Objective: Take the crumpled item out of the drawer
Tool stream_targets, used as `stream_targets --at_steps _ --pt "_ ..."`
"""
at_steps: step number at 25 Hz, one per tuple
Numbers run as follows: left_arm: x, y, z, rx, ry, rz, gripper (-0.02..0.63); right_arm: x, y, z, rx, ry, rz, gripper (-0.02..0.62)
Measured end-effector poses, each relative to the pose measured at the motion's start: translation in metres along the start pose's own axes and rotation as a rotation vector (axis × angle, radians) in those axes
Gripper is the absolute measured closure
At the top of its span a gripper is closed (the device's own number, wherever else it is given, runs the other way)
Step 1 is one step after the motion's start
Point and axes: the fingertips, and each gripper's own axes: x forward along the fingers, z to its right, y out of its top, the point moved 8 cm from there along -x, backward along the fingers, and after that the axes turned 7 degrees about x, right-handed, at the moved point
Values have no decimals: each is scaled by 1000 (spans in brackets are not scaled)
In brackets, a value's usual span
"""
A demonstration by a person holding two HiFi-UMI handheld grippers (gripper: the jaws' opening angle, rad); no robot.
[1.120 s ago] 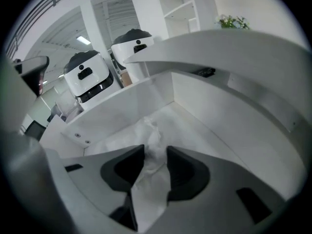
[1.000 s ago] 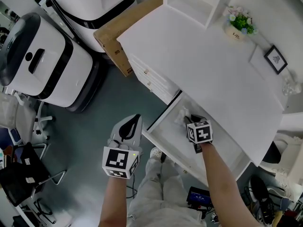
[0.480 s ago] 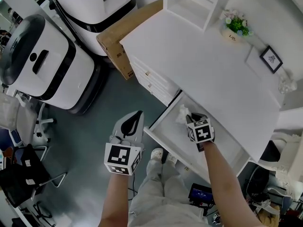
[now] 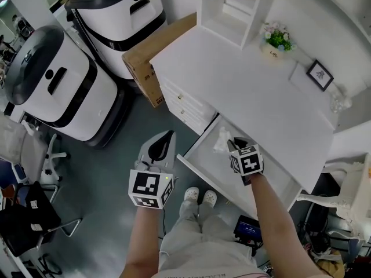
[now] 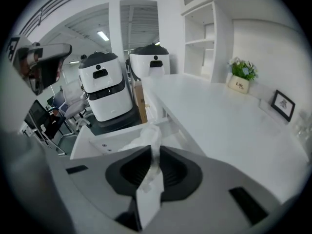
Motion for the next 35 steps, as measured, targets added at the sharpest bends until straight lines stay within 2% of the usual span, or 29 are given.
stream_targets --at_steps 15,35 --pt "-20 49 3 29 14 127 597 -77 35 -9 -38 -24 155 532" --pt "-27 105 21 68 -14 272 597 -196 75 -17 -31 -62 461 532"
